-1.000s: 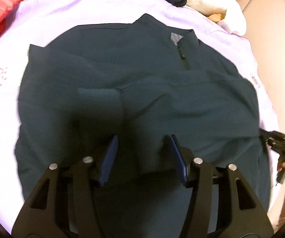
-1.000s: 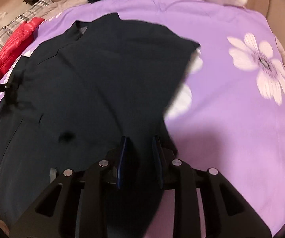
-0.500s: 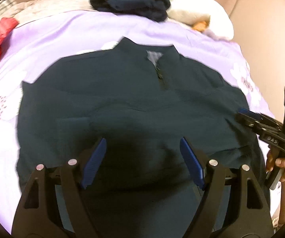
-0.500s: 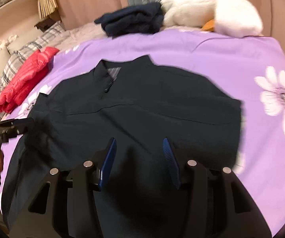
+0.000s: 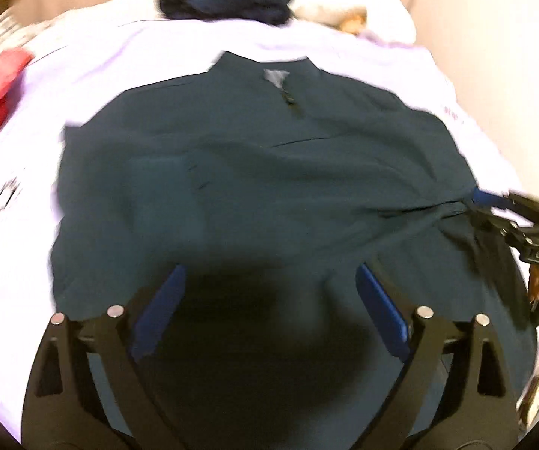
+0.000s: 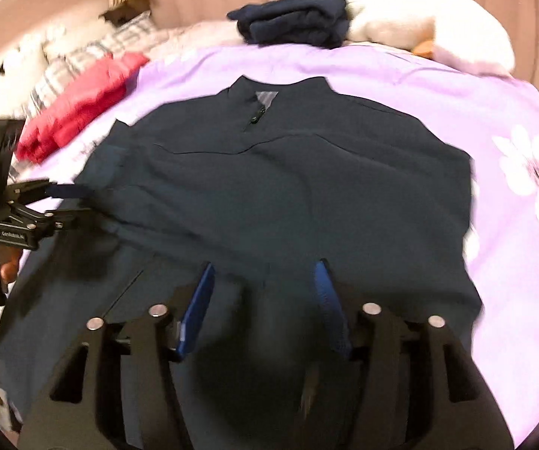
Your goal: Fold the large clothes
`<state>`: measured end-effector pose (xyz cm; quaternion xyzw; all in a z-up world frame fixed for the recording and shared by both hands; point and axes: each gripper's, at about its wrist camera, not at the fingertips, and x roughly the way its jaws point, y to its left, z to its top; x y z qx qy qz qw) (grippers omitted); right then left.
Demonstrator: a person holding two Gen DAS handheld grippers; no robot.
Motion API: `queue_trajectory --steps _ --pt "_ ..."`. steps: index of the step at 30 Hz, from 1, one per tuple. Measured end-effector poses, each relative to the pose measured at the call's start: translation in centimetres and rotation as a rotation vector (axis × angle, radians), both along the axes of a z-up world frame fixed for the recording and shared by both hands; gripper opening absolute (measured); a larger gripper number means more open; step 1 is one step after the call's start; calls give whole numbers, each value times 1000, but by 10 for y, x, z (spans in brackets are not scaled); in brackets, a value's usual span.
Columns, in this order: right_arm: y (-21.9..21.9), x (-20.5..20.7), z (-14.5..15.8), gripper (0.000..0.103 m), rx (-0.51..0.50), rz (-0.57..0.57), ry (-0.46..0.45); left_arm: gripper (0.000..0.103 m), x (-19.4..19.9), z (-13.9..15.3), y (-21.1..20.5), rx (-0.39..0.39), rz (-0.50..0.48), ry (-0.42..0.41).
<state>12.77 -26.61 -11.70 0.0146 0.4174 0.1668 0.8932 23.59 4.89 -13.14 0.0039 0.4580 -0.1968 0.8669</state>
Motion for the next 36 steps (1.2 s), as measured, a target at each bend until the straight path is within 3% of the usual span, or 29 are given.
queue_trajectory --steps 4,8,13,15,20,24,27,31,36 --pt "-12 -42 -1 67 31 -54 28 95 -43 -7 55 -67 141 69" --pt "-8 -68 -16 67 27 -67 77 95 -90 -29 84 -59 221 142" --pt "5 -100 -42 70 -24 -65 156 95 -131 -37 93 -76 224 167" --pt "6 -118 -42 77 -1 -62 159 95 -143 -36 98 -124 224 187" --pt "8 -164 -38 77 -18 -26 181 95 -177 -33 104 -161 207 216" --pt "-18 -191 -21 77 169 -54 173 95 -198 -29 123 -289 242 235" --pt "-57 -195 -14 77 295 -184 148 95 -203 -35 149 -477 298 267" --pt "-106 -197 -29 77 459 -338 184 95 -202 -45 161 -622 308 302" --pt "-115 -201 -55 77 571 -344 267 97 -202 -54 165 -730 287 326"
